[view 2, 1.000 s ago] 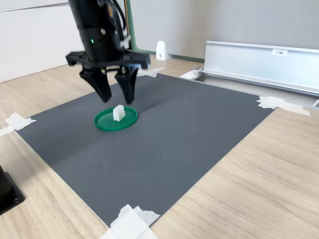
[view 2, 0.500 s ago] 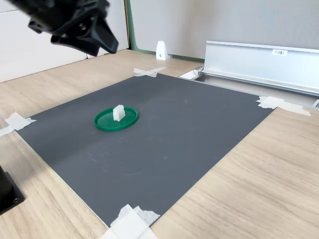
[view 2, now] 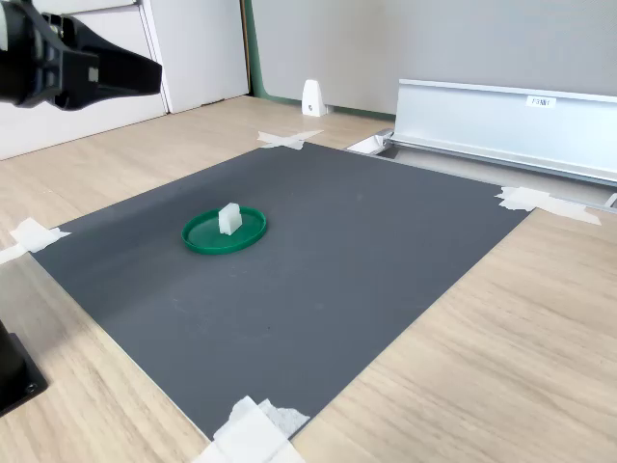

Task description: Grasp a white terminal and put it on the green lid.

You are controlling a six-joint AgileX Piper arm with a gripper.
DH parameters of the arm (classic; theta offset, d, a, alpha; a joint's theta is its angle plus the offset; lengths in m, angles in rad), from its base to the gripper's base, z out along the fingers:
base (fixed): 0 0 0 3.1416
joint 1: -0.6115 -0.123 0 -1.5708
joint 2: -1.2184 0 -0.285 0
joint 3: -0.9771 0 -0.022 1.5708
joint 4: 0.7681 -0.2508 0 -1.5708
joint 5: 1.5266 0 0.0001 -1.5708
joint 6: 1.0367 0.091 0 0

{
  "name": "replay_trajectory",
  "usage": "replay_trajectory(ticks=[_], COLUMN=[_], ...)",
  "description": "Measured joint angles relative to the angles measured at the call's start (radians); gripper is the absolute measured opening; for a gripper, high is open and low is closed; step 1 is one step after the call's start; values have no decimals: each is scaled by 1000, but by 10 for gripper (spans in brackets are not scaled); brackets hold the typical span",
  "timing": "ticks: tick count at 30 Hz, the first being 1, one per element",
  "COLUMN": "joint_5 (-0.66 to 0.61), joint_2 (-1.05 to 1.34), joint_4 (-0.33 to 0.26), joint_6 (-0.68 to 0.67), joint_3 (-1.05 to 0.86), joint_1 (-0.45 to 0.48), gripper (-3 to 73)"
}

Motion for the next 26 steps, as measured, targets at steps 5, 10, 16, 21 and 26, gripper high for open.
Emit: replay_trajectory(ticks=[5,10,16,21,26], joint_5=[-6,-12,-17,-21,-24], joint_2=[63,63,63,64,64], joint_4=[47,59,60,60,60], joint_6=[3,3,3,3,3], joint_3=[-12,-13,-40,-59,-60], joint_1=[0,0,0,0,0], gripper=[-5,-5,-5,-7,-7])
